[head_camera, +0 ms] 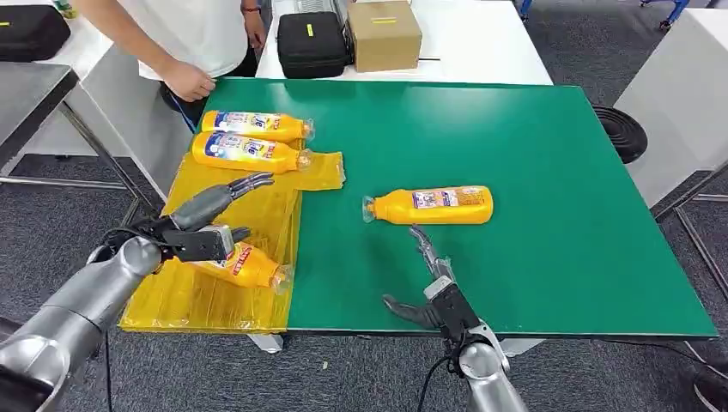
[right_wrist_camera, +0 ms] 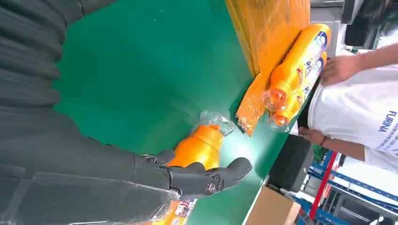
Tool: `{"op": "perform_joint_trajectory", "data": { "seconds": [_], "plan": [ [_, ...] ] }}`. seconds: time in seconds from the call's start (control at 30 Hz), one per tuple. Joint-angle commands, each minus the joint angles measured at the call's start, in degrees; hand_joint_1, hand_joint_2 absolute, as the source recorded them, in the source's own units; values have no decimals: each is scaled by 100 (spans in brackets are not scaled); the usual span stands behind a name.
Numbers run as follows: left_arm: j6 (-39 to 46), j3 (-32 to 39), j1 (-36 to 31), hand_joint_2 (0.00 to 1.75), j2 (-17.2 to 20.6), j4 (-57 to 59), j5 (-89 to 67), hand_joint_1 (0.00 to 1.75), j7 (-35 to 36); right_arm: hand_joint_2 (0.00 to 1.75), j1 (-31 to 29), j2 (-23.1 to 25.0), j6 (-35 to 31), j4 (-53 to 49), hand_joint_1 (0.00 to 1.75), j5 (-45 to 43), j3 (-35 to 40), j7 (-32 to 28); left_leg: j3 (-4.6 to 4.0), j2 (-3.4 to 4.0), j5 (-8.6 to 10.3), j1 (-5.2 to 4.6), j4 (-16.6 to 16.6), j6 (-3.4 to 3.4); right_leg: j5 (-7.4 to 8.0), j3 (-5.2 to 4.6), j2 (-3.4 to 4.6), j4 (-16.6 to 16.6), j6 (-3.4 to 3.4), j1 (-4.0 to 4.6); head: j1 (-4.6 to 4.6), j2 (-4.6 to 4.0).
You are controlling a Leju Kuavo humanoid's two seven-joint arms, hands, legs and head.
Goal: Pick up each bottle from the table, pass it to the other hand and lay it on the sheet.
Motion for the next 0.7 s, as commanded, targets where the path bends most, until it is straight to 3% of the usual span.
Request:
{"op": "perform_joint_trajectory", "data": {
  "seconds": [0.03,0.07,0.13,0.17,0.3,0.33,0.43,0.5,0.7],
  "plan": [
    [824,1949,1729,175,-1300,-1356,762,0,115,175,-355,-343,-998,-569,0,1651,-312,713,15,-5,-7,-8,-4,5,-9,21,-11,-7,-7,-6,7,0],
    [838,1953,1794,175,-1310,-1432,761,0,128,175,-424,-365,-909,-590,0,1674,-416,749,17,0,-12,-6,0,8,-10,25,-7,-9,-8,-3,2,0],
    [1064,2161,2031,175,-1450,-1579,777,0,325,175,-1024,-793,-1138,-106,0,2607,-483,1235,12,14,-15,-6,3,6,-8,17,7,-5,-11,-2,2,0],
    [1716,2471,2205,175,-1599,-1679,681,0,550,175,-1839,-1422,-953,755,0,3329,-25,1933,-4,10,-9,-12,2,6,-3,-1,4,-2,-7,-7,0,0],
    [1716,2471,2205,175,-1599,-1679,681,0,550,175,-1839,-1422,-953,755,0,3329,-25,1933,-4,10,-9,-12,2,6,-3,-1,4,-2,-7,-7,0,0],
    [1756,2486,2389,175,-1553,-1831,691,0,548,175,-3020,-1643,-864,1980,0,3797,38,2062,0,11,-10,-11,3,6,-4,2,5,-2,-8,-7,0,0],
    [1772,2559,2603,175,-1511,-2016,671,0,543,175,-4946,-1800,-950,4645,0,3913,177,1595,-8,26,-9,-10,3,7,3,-5,16,-5,-6,-6,2,0],
    [1773,2554,2591,175,-1518,-2004,667,0,544,175,-4931,-1820,-957,4666,0,3907,176,1585,-38,73,16,-21,5,28,53,-47,61,4,14,-20,-5,0],
    [1818,2540,2520,175,-1510,-1840,657,0,534,175,-4903,-1966,-940,4747,0,3810,139,1666,-44,8,45,-7,4,37,54,-33,0,-5,8,-5,0,0]
  ]
}}
